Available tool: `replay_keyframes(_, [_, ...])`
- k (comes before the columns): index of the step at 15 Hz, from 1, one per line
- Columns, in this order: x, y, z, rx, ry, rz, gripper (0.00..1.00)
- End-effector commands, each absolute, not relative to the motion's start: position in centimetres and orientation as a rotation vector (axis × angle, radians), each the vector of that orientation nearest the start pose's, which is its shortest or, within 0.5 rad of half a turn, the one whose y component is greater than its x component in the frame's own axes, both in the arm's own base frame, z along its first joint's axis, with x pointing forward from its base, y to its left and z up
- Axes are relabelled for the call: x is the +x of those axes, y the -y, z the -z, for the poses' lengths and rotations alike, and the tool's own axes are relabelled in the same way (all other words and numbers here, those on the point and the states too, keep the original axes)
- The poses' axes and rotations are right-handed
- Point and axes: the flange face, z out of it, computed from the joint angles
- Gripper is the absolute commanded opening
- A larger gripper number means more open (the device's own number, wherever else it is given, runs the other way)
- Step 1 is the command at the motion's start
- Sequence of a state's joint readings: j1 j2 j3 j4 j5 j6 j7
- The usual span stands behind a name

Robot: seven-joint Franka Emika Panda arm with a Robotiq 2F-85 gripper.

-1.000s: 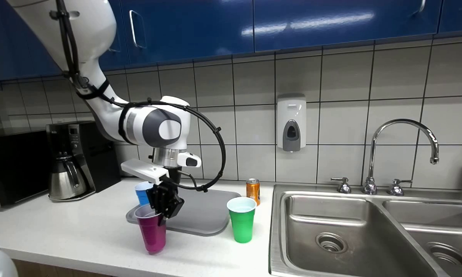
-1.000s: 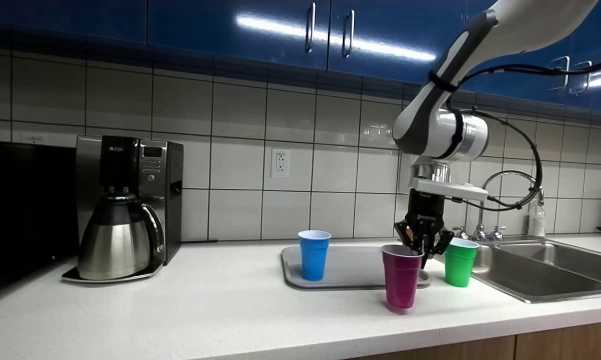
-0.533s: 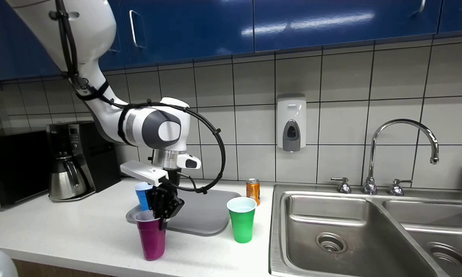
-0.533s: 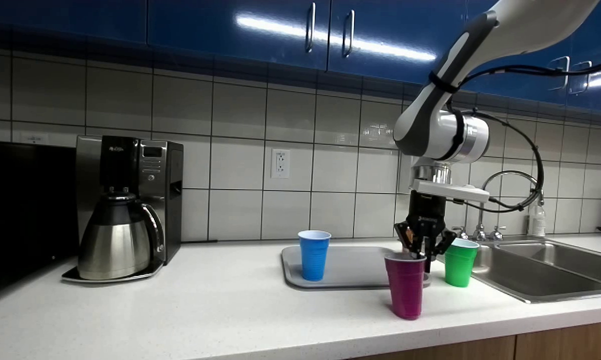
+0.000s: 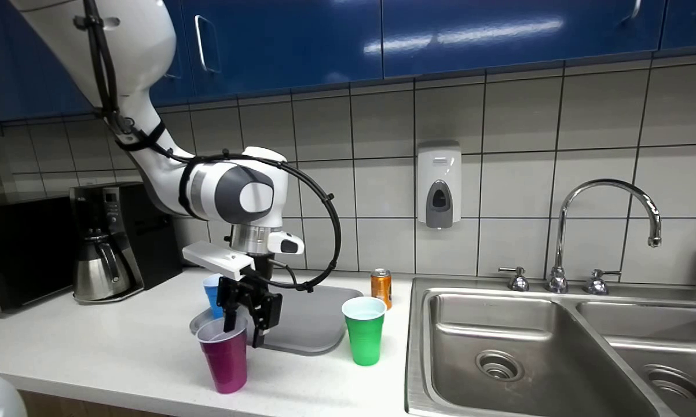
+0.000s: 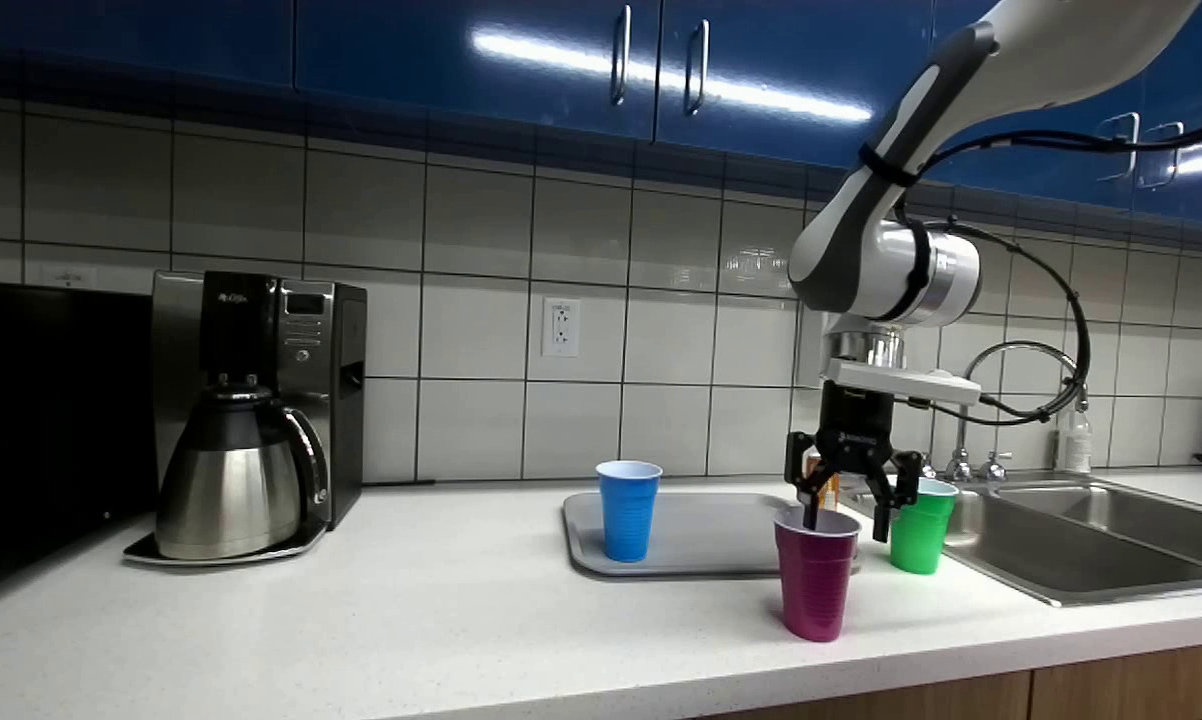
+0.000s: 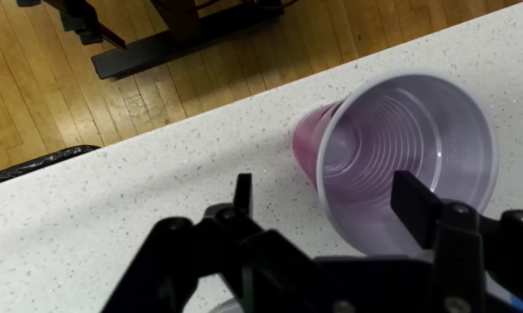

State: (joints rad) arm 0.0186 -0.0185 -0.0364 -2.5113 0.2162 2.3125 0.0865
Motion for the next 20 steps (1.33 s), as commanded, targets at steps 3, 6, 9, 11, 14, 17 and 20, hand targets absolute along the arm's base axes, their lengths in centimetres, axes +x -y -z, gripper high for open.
replay_keyframes(3, [43.5, 1.6, -29.4, -2.937, -0.397, -0.225, 1.00])
replay_keyframes(6, [43.3, 2.0, -30.4, -2.932, -0.403, -0.194, 1.00])
replay_keyframes(9, [43.0, 2.3, -31.8, -2.928, -0.405, -0.160, 1.00])
replay_keyframes(11, [43.1, 2.3, -32.8, -2.929, -0.404, -0.134, 1.00])
replay_keyframes(14, [43.3, 2.0, -34.3, -2.925, -0.393, -0.088, 1.00])
replay_keyframes(17, [43.5, 1.5, -35.5, -2.925, -0.386, -0.049, 1.00])
replay_keyframes(20, [43.5, 0.8, -36.3, -2.930, -0.371, -0.025, 1.00])
